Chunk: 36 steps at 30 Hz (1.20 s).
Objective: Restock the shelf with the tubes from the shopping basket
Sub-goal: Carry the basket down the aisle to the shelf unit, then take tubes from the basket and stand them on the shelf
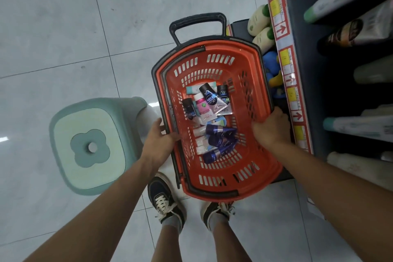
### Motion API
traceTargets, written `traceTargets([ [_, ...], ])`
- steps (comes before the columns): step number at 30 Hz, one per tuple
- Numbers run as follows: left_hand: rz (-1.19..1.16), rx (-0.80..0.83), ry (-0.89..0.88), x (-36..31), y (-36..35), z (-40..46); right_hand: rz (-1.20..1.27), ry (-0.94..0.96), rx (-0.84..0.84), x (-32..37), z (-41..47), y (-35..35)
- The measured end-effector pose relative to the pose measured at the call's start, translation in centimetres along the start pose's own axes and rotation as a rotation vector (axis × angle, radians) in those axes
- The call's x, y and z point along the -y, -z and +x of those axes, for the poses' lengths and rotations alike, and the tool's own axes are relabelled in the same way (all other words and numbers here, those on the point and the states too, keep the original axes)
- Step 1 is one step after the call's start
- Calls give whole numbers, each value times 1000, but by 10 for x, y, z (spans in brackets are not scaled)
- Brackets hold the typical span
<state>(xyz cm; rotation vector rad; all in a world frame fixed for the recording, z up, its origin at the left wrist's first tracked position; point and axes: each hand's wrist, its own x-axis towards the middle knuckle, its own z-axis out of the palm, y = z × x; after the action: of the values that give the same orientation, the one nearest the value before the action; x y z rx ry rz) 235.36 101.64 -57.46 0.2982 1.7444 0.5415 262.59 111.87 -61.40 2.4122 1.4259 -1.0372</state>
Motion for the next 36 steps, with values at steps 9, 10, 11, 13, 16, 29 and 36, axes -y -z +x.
traceTargets([
  [9,228,42,-68,-59,28,-113,-196,189,110,18,-110,61],
  [10,251,40,-88,-69,32,-131,-199,207,120,25,-128,73],
  [11,276,39,-114,-78,37,-150,-208,222,131,29,-142,82],
  [13,329,10,-158,-94,47,-185,-209,247,154,38,-172,103],
  [16,380,-34,-201,-115,66,-238,-180,292,176,53,-217,134],
  [29,614,-73,-493,-160,174,-384,-147,345,8,91,-397,207],
  [36,788,-6,-706,-173,223,-435,-83,291,-81,108,-491,201],
])
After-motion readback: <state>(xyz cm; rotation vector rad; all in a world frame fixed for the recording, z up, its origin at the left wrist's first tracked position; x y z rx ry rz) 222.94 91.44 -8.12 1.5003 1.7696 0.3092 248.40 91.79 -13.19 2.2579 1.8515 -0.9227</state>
